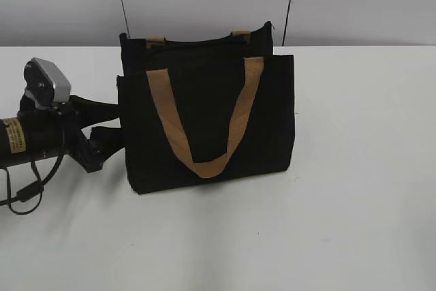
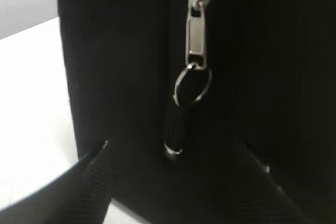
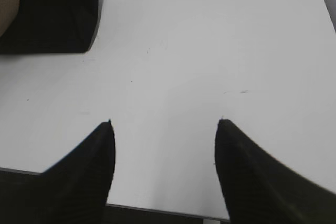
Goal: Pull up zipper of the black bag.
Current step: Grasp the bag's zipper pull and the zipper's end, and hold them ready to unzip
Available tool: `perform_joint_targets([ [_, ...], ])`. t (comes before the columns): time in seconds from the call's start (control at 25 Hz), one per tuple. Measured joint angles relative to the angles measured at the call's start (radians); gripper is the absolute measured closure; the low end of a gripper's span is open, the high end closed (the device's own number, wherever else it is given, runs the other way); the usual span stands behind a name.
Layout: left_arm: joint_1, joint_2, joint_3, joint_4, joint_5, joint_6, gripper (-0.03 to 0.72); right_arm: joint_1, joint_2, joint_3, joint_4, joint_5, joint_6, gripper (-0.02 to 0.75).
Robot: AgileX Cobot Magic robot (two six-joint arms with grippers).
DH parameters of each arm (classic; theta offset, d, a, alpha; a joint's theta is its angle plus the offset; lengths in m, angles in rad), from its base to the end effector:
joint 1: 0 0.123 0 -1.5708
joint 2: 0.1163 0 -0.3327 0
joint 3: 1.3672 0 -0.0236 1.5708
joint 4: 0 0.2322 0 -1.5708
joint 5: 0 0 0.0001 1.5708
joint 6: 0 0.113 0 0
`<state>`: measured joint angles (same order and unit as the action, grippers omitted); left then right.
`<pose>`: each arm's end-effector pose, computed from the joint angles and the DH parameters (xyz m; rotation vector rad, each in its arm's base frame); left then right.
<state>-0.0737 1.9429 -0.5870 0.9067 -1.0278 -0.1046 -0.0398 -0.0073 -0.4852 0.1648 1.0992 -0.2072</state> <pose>0.3156 -0.0997 0.1641 0.9478 1.6974 -0.4857 -0.0514 0.0186 0.2511 -0.1845 2.0708 0.0481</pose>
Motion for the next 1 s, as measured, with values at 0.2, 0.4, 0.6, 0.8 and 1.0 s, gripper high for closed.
perform_joint_targets([
  [0.2,-0.026,0.028,-0.055,0.016,0.011,0.000,0.169,0.000,0.000,0.000,0.000,0.000,-0.001,0.271],
  [0.4,-0.026,0.080,-0.097,0.028,0.013,0.000,0.169,0.000,0.000,0.000,0.000,0.000,0.000,0.271],
  [0.6,-0.037,0.125,-0.141,0.034,0.016,-0.003,0.210,0.000,0.000,0.000,0.000,0.000,0.000,0.271],
  [0.8,-0.044,0.132,-0.153,0.037,0.015,-0.003,0.352,0.000,0.000,0.000,0.000,0.000,0.000,0.271],
  [1.0,-0.045,0.132,-0.153,0.042,0.009,-0.003,0.478,0.000,0.000,0.000,0.000,0.000,0.000,0.271],
])
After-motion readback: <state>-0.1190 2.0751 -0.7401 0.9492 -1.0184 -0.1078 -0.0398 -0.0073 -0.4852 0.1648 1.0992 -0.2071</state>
